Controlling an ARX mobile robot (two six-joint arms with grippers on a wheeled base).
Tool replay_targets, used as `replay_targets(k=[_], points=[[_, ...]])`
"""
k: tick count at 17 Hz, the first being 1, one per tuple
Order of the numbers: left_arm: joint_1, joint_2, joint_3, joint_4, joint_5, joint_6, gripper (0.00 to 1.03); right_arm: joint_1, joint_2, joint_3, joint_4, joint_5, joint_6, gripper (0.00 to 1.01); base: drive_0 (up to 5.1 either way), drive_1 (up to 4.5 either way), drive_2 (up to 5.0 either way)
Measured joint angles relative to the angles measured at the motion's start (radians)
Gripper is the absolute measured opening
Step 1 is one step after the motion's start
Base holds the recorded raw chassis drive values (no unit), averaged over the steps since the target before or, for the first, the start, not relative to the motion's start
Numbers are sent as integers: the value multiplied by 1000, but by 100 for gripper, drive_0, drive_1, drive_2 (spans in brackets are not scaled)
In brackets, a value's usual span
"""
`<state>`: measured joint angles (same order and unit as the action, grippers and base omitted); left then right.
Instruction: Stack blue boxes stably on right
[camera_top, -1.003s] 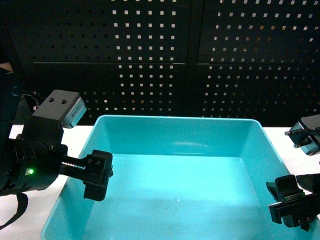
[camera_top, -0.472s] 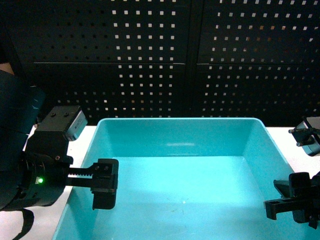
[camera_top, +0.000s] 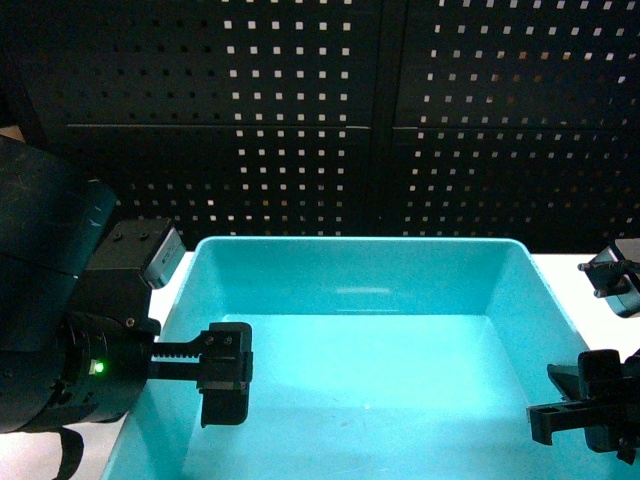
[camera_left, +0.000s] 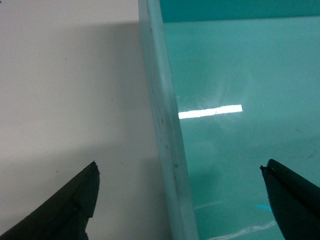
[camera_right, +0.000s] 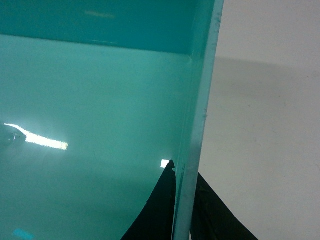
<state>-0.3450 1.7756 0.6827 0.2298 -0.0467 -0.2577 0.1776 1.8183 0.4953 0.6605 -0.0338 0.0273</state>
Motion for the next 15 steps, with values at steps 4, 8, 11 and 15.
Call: replay_targets(k=[4,8,11,15], points=[[-16,-7,-5,11,-55,-6,77,1,0,-11,16,3,0,7,0,0,0],[-37,-14,-48,73,-116,-12,2,19,-14,-58,64,19,10,7,0,0,0],[-43,-131,-54,114,-167,56,2,-5,-196,-20,-31,5,10,7,0,0,0],[-13,-331,107,25,-119,100,2,-48,-410,180,-156,-8,-20,7,0,0,0]])
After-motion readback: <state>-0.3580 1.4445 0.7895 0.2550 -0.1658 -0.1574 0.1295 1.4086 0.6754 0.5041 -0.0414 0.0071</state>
